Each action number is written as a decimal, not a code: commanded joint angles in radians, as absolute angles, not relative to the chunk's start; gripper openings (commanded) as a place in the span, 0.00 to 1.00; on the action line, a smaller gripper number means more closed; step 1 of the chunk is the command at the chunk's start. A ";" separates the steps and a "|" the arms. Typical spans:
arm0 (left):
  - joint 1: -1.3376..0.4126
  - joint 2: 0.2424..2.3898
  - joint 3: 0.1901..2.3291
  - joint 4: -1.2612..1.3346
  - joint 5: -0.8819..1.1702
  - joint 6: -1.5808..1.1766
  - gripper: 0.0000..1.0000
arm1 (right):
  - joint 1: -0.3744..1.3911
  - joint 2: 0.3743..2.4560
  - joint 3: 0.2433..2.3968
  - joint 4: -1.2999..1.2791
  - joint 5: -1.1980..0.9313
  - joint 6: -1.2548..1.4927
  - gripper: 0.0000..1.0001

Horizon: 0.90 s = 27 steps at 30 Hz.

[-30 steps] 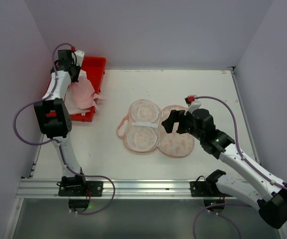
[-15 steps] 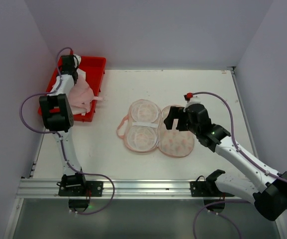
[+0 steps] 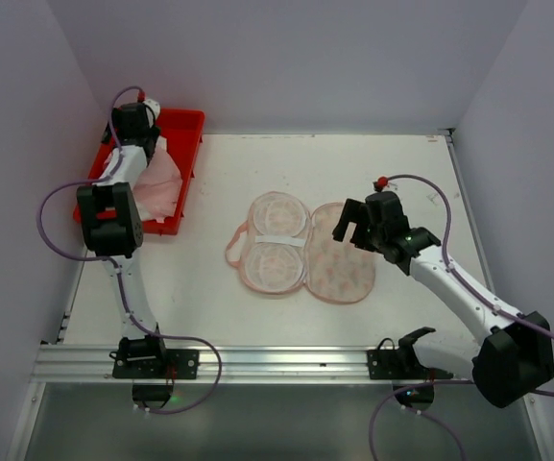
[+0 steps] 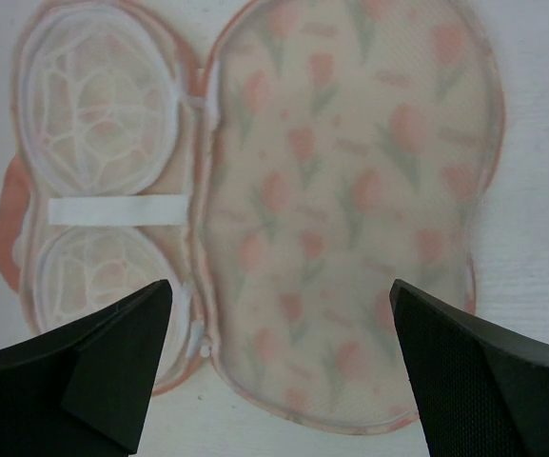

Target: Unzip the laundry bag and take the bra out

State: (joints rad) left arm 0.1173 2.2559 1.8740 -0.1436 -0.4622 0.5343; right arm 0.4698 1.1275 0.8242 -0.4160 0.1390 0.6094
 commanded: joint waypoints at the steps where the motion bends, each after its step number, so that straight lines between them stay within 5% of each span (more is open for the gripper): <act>1: 0.072 2.090 1.795 -0.110 -0.445 0.467 0.97 | 0.391 1.181 0.864 -0.497 0.167 0.721 0.99; 12: 0.032 1.691 1.689 -0.452 -0.200 -0.027 1.00 | 0.233 1.345 0.850 -0.531 0.143 0.883 0.99; 16: 0.032 1.513 1.445 -0.398 0.045 -0.240 1.00 | 0.195 1.374 0.853 -0.528 0.150 0.878 0.99; 20: 0.018 1.381 1.264 -0.330 0.259 -0.301 1.00 | 0.190 1.449 0.894 -0.528 0.080 0.845 0.99; 27: -0.034 1.270 1.126 -0.350 0.265 -0.236 1.00 | 0.236 1.471 0.903 -0.417 0.006 0.815 0.99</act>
State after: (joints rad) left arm -0.0227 1.3426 1.1515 -0.3599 0.2070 -0.2264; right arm 0.2008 1.4857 0.8562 -0.5014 0.0448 0.8360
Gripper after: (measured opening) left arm 0.998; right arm 0.986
